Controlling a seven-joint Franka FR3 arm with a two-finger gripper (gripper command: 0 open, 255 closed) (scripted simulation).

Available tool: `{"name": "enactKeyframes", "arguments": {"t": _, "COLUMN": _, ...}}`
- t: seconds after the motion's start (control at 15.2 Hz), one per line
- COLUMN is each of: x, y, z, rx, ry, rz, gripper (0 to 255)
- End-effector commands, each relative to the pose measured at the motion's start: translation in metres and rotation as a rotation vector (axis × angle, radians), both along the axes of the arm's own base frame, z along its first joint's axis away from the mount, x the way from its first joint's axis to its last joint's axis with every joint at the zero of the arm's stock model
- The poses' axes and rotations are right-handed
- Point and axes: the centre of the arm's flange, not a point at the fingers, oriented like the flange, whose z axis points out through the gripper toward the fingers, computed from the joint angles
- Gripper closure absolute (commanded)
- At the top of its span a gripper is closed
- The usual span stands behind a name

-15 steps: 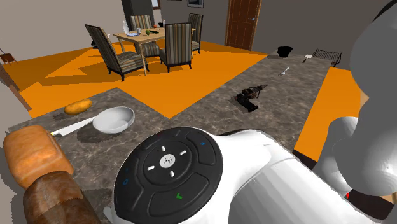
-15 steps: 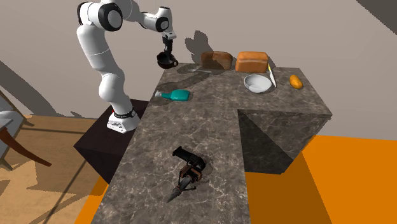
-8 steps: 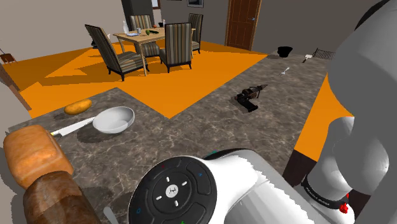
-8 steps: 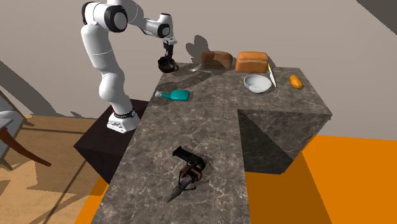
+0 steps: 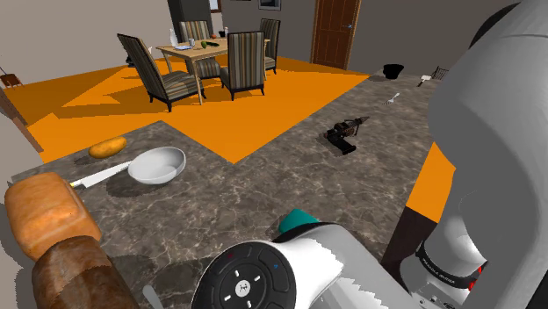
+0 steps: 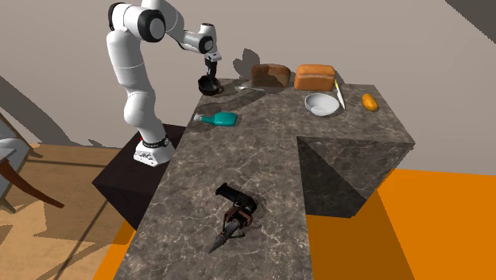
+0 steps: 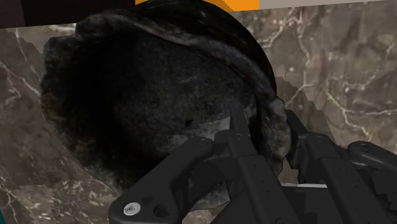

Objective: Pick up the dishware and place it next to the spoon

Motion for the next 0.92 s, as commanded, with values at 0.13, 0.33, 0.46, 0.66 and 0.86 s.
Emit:
{"name": "enactKeyframes", "arguments": {"t": 0.13, "x": 0.0, "y": 0.0, "z": -0.001, "rx": 0.001, "ry": -0.001, "rz": 0.0, "gripper": 255}}
{"name": "enactKeyframes", "arguments": {"t": 0.33, "x": 0.0, "y": 0.0, "z": 0.0, "rx": 0.001, "ry": -0.001, "rz": 0.0, "gripper": 0}}
{"name": "enactKeyframes", "arguments": {"t": 0.46, "x": 0.0, "y": 0.0, "z": 0.0, "rx": 0.001, "ry": -0.001, "rz": 0.0, "gripper": 0}}
{"name": "enactKeyframes", "arguments": {"t": 0.66, "x": 0.001, "y": 0.0, "z": 0.013, "rx": 0.001, "ry": -0.001, "rz": 0.0, "gripper": 0}}
{"name": "enactKeyframes", "arguments": {"t": 0.86, "x": 0.003, "y": -0.001, "z": 0.049, "rx": 0.001, "ry": -0.001, "rz": 0.0, "gripper": 0}}
